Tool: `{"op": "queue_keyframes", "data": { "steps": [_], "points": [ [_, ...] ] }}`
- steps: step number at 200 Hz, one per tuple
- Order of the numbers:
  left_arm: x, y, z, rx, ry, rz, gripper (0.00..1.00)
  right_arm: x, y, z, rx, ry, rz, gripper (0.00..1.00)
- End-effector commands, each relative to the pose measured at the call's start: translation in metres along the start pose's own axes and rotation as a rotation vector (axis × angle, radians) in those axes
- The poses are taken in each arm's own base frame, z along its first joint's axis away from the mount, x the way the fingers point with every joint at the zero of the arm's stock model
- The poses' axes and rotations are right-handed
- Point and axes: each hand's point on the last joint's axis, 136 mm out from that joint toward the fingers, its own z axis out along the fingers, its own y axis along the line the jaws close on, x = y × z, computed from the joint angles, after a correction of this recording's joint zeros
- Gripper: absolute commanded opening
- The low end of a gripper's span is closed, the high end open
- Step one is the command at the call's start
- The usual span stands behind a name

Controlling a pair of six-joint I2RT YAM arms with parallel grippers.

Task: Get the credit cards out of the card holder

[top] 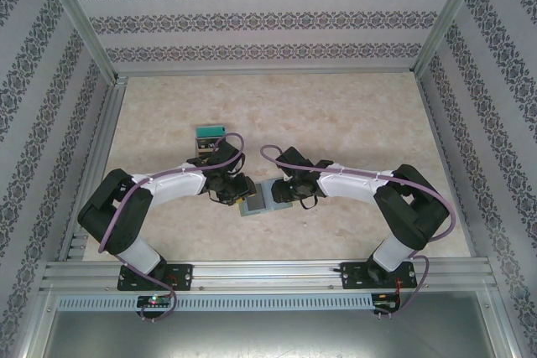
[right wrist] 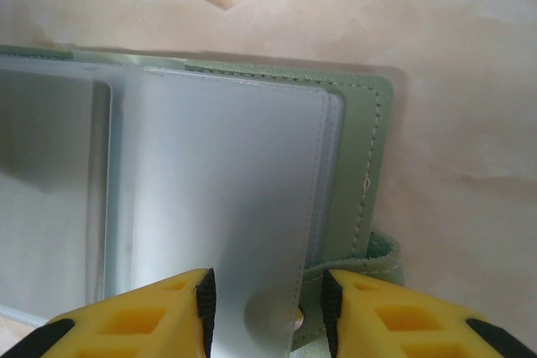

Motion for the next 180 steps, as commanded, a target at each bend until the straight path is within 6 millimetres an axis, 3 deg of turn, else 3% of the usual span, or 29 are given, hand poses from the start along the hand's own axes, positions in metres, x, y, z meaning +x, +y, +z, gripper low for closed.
{"op": "queue_keyframes", "data": {
  "steps": [1,91,150,180],
  "points": [
    [0.004,0.001,0.0,-0.041,0.006,0.03,0.39,0.009,-0.004,0.009,0.026,0.03,0.009,0.42],
    [0.008,-0.007,0.014,-0.003,0.053,0.045,0.4,0.008,-0.004,0.007,0.026,0.025,0.008,0.42],
    [0.007,-0.036,0.011,0.126,0.053,0.092,0.43,0.008,-0.003,0.007,0.025,0.027,0.007,0.42],
    [0.009,-0.038,0.012,0.137,0.06,0.096,0.44,0.009,-0.004,0.008,0.025,0.028,0.011,0.42]
  ]
}}
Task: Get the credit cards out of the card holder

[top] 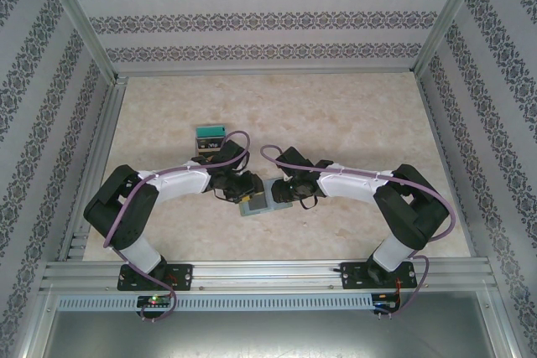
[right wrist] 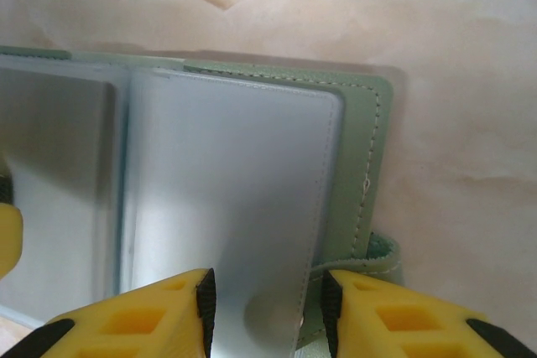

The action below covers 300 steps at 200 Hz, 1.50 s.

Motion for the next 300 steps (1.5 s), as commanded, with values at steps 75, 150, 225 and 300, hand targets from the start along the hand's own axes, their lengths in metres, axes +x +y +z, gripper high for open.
{"op": "queue_keyframes", "data": {
  "steps": [75,150,225,300],
  "points": [
    [-0.001,0.014,-0.025,-0.127,-0.08,0.044,0.42,0.01,-0.004,0.008,0.026,0.028,0.009,0.42],
    [0.004,0.02,-0.007,-0.153,-0.028,0.04,0.42,0.011,-0.005,0.007,0.03,0.029,0.008,0.42],
    [0.007,0.021,0.0,-0.146,-0.003,0.046,0.41,0.01,-0.004,0.008,0.029,0.028,0.006,0.42],
    [0.003,0.023,-0.015,-0.189,-0.054,0.056,0.41,0.01,-0.004,0.008,0.029,0.028,0.008,0.42]
  ]
}}
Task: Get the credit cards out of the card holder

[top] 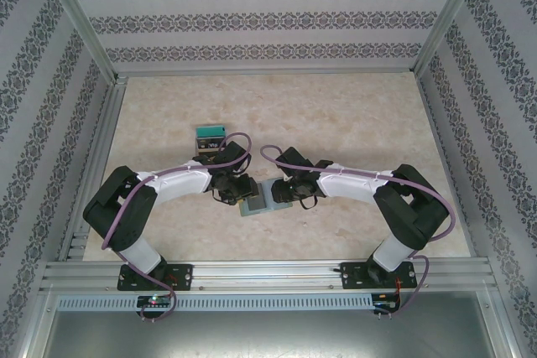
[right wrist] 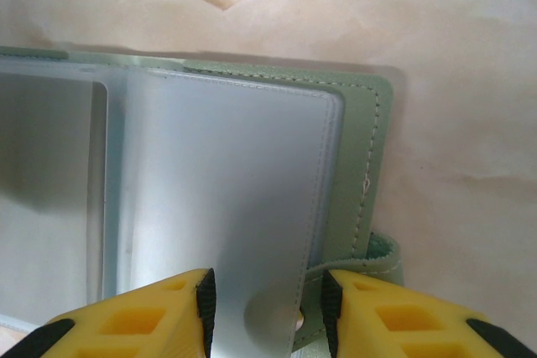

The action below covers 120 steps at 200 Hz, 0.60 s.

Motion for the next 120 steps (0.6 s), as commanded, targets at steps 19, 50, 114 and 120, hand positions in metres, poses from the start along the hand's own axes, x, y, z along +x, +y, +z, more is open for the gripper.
{"op": "queue_keyframes", "data": {
  "steps": [19,50,114,120],
  "points": [
    [0.001,-0.003,-0.014,-0.028,-0.039,0.044,0.41,0.01,-0.004,0.008,0.028,0.03,0.008,0.42],
    [0.002,-0.006,-0.013,-0.021,-0.037,0.056,0.41,0.01,-0.003,0.008,0.026,0.031,0.007,0.42],
    [0.004,-0.005,-0.005,-0.033,-0.015,0.059,0.4,0.009,-0.003,0.008,0.026,0.029,0.007,0.42],
    [0.004,-0.005,-0.004,-0.034,-0.011,0.058,0.4,0.009,-0.003,0.008,0.025,0.029,0.007,0.42]
  ]
}}
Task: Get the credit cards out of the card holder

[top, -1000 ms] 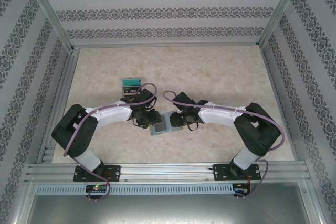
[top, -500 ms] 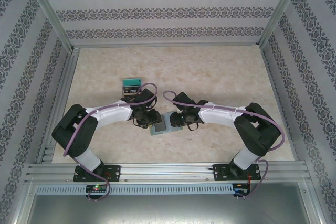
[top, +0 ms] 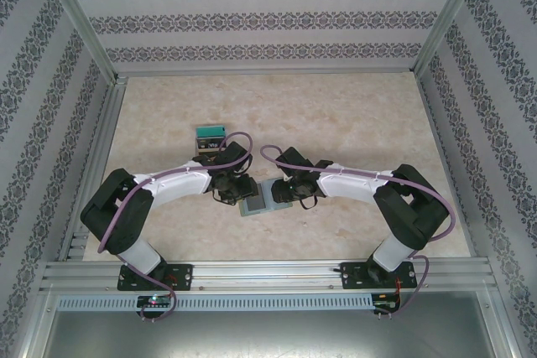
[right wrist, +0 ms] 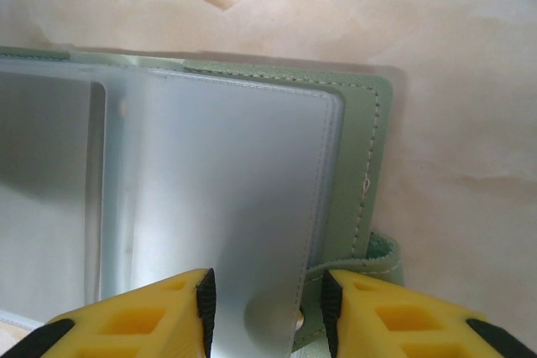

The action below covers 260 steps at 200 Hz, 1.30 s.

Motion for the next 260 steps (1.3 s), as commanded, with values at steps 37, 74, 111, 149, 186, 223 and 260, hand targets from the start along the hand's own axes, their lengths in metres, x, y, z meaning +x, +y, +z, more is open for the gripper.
{"op": "queue_keyframes", "data": {
  "steps": [37,74,111,149,186,223,260],
  "points": [
    [0.007,0.002,0.008,-0.033,0.035,0.024,0.41,0.009,-0.004,0.008,0.027,0.029,0.006,0.42],
    [0.009,0.006,0.013,-0.05,0.051,0.021,0.4,0.01,-0.004,0.008,0.027,0.03,0.008,0.42],
    [0.008,-0.003,0.016,-0.007,0.055,0.038,0.4,0.009,-0.004,0.008,0.028,0.03,0.007,0.42],
    [0.007,-0.019,0.017,0.073,0.059,0.06,0.41,0.01,-0.004,0.008,0.028,0.03,0.008,0.42],
    [0.006,-0.028,0.015,0.118,0.054,0.071,0.45,0.01,-0.004,0.008,0.028,0.031,0.007,0.42],
    [0.005,-0.035,0.011,0.15,0.05,0.079,0.48,0.01,-0.004,0.008,0.029,0.032,0.007,0.42],
    [0.0,-0.053,-0.008,0.21,0.017,0.102,0.49,0.01,-0.006,0.009,0.034,0.032,0.009,0.42]
  ]
}}
